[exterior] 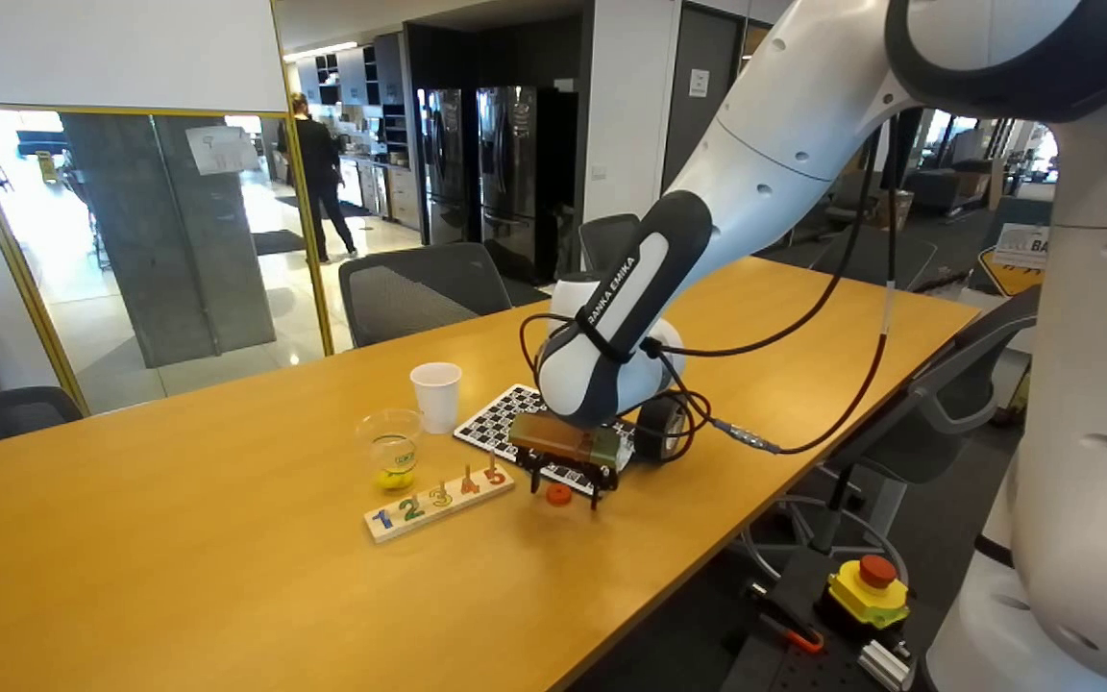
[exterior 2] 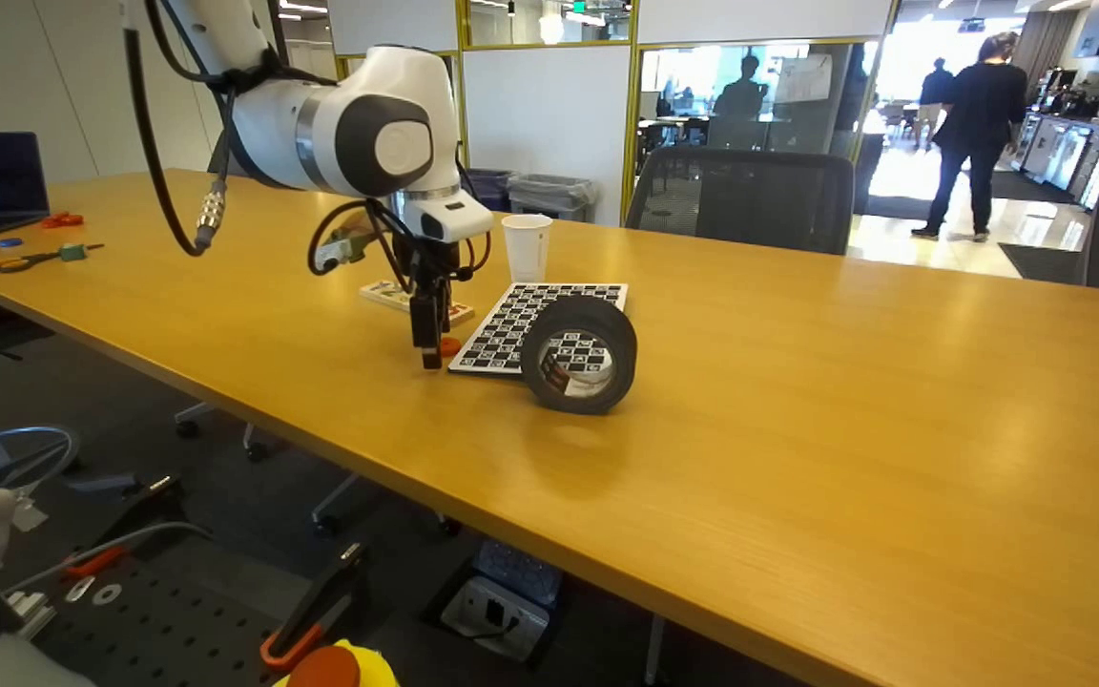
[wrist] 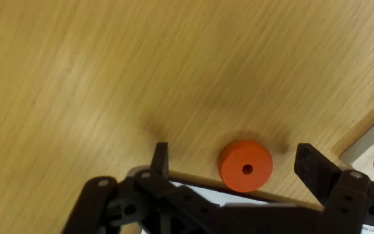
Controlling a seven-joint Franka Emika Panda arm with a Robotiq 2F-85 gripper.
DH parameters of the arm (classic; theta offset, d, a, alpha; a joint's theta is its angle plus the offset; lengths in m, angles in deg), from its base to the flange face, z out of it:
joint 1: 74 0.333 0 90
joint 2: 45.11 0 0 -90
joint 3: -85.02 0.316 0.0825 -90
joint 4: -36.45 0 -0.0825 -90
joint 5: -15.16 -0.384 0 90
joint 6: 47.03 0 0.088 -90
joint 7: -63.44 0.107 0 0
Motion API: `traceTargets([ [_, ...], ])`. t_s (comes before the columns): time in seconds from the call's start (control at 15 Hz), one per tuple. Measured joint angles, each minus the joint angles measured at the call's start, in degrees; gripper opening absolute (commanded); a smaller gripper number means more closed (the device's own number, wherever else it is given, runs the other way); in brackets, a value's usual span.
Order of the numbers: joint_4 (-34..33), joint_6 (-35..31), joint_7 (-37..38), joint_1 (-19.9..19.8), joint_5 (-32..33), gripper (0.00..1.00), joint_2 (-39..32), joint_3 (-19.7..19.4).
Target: Pick up the orange and yellow objects on the table and put them in the two cups
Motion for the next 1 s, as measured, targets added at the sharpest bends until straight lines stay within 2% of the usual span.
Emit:
traceTargets([
  [0.87,-1.8,-0.2,-2.3,0.1,-1.8,1.00,-1.3,0.1],
  [0.93,-2.0,-0.2,-2.4,0.1,-2.0,0.93,-1.5,0.1],
  [1.0,-2.2,-0.2,-2.4,0.1,-2.1,0.73,-1.7,0.1],
])
